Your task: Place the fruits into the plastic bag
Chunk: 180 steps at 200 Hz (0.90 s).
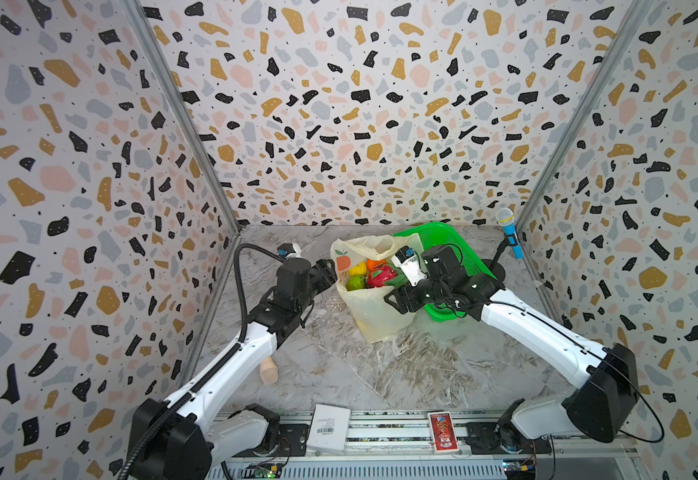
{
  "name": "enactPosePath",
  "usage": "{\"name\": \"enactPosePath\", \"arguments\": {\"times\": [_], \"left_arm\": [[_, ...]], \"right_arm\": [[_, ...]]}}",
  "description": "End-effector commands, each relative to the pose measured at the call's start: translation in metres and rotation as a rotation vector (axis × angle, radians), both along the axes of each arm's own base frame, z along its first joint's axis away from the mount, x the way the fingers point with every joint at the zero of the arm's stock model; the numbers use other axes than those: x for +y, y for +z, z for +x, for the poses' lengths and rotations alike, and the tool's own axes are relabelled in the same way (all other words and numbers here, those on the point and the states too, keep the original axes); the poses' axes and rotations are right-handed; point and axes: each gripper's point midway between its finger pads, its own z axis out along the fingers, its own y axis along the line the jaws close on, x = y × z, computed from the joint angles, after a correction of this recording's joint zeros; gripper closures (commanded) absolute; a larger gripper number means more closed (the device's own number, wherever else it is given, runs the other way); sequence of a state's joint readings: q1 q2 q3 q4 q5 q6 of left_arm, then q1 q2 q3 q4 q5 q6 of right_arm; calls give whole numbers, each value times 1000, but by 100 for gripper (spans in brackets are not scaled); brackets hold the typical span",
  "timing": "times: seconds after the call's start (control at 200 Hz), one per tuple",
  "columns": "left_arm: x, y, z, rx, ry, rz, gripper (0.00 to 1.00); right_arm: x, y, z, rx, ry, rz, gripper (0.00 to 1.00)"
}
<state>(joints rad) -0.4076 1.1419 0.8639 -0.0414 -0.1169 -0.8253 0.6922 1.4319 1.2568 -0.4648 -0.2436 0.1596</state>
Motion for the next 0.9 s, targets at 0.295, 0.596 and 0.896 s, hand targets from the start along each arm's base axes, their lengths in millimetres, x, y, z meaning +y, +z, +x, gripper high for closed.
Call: {"name": "enactPosePath", "arguments": {"times": [0.295, 0.596, 0.896], "left_arm": [[4, -10, -8, 5, -14, 22, 28], [-4, -12, -8, 2, -51, 1, 28], [-14, -24, -12, 35, -109, -4, 29]], "right_arm": [[3, -21, 17, -12, -3, -89, 75], [28, 12, 69, -136, -20, -66, 100], [1, 24, 157, -55, -315, 166, 100]]}}
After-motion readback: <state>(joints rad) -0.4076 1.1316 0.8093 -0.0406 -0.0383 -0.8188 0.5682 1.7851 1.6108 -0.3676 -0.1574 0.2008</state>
